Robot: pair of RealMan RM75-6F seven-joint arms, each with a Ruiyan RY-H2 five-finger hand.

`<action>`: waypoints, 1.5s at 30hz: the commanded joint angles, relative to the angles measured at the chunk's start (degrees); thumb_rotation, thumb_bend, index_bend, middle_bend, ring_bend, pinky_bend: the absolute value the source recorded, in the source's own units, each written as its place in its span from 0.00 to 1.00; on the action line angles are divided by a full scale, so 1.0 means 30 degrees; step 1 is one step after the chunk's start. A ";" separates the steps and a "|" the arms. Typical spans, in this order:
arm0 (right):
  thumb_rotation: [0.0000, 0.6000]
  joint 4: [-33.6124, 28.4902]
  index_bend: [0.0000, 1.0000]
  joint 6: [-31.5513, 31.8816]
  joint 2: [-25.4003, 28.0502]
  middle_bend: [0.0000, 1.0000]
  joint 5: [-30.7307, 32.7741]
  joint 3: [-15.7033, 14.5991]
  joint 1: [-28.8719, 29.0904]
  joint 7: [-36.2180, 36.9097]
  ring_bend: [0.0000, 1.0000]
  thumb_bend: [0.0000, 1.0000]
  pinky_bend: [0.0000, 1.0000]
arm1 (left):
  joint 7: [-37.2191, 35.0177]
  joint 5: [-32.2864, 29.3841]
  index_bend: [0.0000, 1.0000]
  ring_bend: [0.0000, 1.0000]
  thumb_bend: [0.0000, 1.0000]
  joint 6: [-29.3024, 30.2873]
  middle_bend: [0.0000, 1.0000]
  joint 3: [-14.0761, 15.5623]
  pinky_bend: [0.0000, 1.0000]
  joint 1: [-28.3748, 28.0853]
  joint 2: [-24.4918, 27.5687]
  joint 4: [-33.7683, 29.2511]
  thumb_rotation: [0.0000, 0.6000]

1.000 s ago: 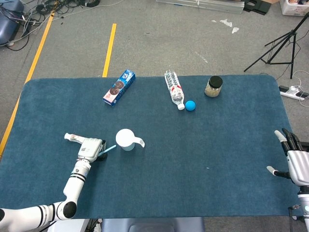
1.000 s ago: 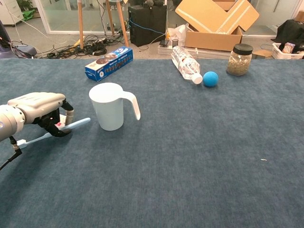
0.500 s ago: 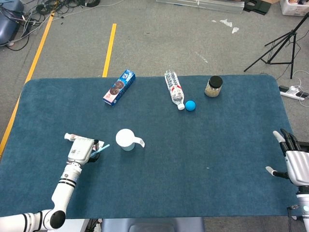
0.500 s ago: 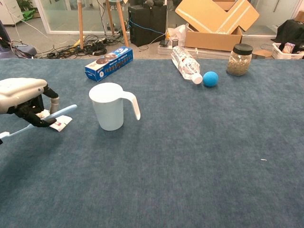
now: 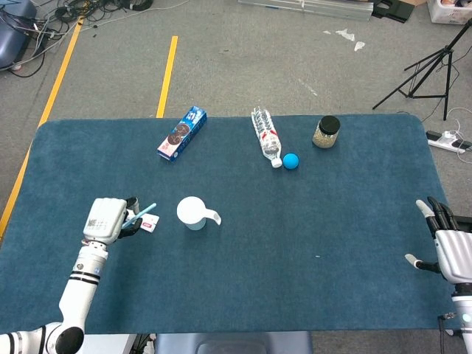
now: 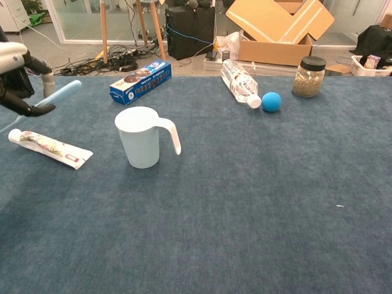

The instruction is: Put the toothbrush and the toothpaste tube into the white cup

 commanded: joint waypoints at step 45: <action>1.00 -0.0138 0.03 0.0110 0.0805 0.03 -0.0181 0.0059 -0.0196 0.1571 0.06 0.00 0.50 | -1.1259 0.1833 0.67 1.00 0.72 -0.0486 1.00 -0.4771 1.00 -0.4171 -0.9349 0.8555 1.00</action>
